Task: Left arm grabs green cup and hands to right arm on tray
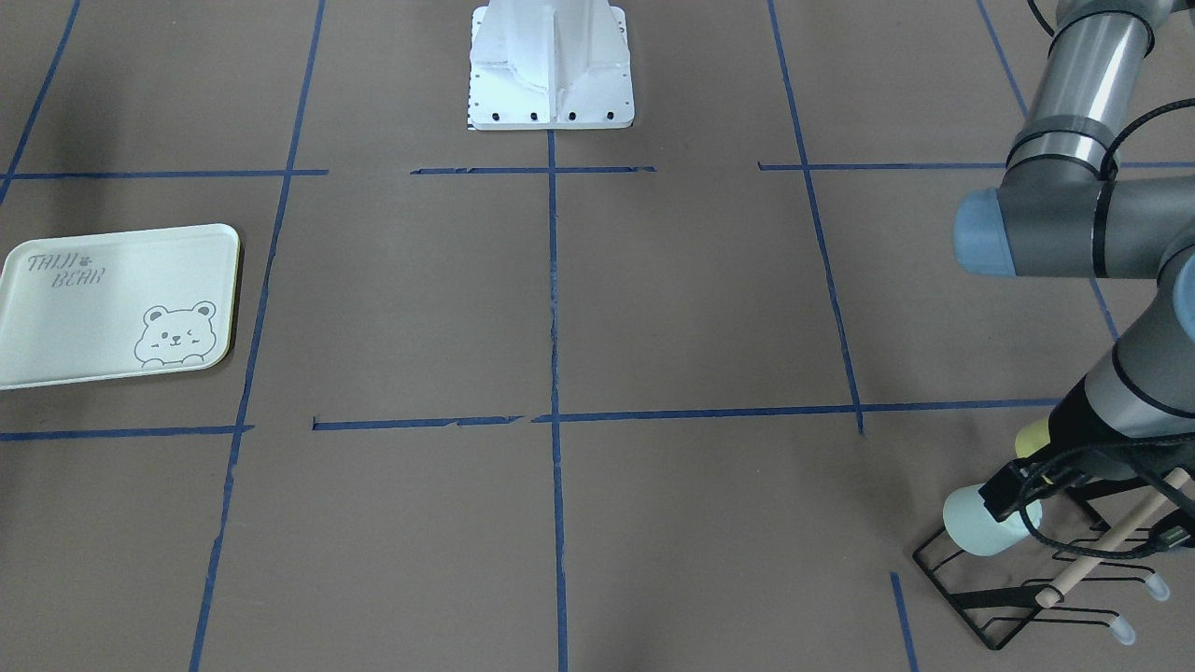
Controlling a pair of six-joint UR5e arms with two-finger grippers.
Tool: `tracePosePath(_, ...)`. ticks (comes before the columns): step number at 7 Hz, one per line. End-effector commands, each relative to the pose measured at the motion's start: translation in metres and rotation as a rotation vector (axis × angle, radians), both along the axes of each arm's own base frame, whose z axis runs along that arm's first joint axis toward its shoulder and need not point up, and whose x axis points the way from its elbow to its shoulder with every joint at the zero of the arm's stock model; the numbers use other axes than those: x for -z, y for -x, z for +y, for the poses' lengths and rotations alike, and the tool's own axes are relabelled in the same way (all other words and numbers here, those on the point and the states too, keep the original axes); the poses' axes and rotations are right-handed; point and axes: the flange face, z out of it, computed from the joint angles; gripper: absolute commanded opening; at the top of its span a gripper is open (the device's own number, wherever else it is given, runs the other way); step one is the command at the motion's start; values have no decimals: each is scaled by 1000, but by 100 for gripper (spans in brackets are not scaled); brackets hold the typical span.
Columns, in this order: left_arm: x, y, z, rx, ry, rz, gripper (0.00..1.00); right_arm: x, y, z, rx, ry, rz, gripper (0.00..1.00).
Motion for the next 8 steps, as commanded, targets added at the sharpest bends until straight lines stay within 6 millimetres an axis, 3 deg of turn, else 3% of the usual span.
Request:
tracePosePath(1, -12, -25, -6, -2, -9, -46, 99, 0, 0, 0, 0, 1, 0, 100)
tracePosePath(8, -33, -35, 3, -22, 8, -58, 96, 0, 2, 0, 4, 1, -3, 100)
